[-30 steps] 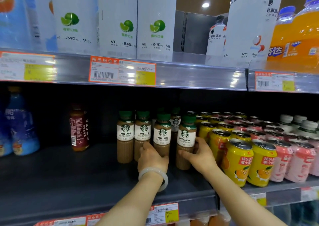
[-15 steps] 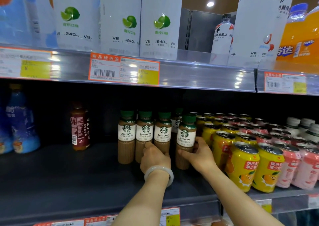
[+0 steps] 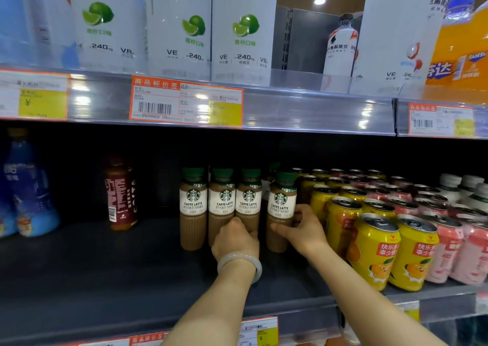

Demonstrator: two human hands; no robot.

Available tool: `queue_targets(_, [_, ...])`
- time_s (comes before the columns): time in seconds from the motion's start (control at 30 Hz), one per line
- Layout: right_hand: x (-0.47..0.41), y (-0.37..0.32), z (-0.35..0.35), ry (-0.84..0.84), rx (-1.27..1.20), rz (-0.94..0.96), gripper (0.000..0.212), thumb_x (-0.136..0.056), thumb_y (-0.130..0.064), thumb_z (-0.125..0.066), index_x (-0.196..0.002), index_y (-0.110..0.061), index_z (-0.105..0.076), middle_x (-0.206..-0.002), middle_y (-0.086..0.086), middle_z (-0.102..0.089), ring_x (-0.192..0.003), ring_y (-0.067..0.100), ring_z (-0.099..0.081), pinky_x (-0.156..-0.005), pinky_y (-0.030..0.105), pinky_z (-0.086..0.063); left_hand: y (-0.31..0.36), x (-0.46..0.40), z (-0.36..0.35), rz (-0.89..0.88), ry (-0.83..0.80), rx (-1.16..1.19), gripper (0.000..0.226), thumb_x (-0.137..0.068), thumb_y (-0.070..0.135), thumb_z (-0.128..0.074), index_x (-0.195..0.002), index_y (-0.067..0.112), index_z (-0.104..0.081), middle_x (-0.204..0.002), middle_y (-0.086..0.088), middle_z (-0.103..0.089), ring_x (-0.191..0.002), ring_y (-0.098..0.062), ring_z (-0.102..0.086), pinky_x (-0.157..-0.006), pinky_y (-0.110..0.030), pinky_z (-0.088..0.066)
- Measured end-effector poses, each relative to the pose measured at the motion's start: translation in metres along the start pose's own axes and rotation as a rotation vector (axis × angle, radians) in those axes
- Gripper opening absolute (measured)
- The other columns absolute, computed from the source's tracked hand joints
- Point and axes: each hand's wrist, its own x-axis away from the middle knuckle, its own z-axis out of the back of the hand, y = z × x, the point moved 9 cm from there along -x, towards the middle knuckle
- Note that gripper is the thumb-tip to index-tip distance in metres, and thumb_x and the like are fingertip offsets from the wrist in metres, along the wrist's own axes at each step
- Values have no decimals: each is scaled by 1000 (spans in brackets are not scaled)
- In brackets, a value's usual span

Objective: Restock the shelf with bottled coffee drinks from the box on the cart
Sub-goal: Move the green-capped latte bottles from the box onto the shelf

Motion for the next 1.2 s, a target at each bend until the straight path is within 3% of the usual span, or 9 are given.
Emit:
queue_targets(0.17, [-4, 2, -5, -9, 3, -20, 59, -76, -17, -75, -127, -16, -45, -121, 8, -59, -111, 23, -57, -87, 34, -50, 5, -1, 1, -75, -28, -84, 22, -90, 33, -52, -96, 13, -60, -101, -4, -66, -95, -24, -63, -71, -29, -47])
queue_targets(0.43, [-9, 6, -6, 4, 6, -37, 55, -75, -19, -77, -120, -13, -47, -119, 6, -58, -98, 14, -52, -85, 31, -49, 15, -3, -2, -148, -38, -165, 23, -91, 33, -52, -100, 14, -60, -104, -5, -66, -98, -24, -63, -76, -30, -49])
queue_targets(0.7, [-10, 4, -11, -7, 14, -18, 53, -78, -17, -73, -125, -14, -47, -120, 6, -59, -110, 22, -56, -89, 33, -50, 20, 0, -9, -182, -41, -114, 21, -92, 30, -50, -101, 12, -58, -104, -6, -66, -99, -24, -63, -77, -33, -51])
queue_targets(1.07, [-12, 7, -15, -30, 6, -28, 55, -81, -19, -71, -128, -12, -46, -121, 9, -59, -110, 23, -57, -89, 35, -51, 21, 3, -13, -276, -62, -125, 23, -93, 27, -49, -110, 14, -55, -114, -4, -63, -106, -24, -60, -83, -33, -49])
queue_targets(1.2, [-14, 9, -15, -22, 2, -40, 56, -79, -21, -73, -127, -11, -46, -122, 10, -59, -110, 24, -57, -92, 39, -51, 22, 11, 16, -359, 63, -5, 17, -92, 34, -50, -94, 19, -58, -96, 2, -66, -91, -19, -63, -75, -30, -51])
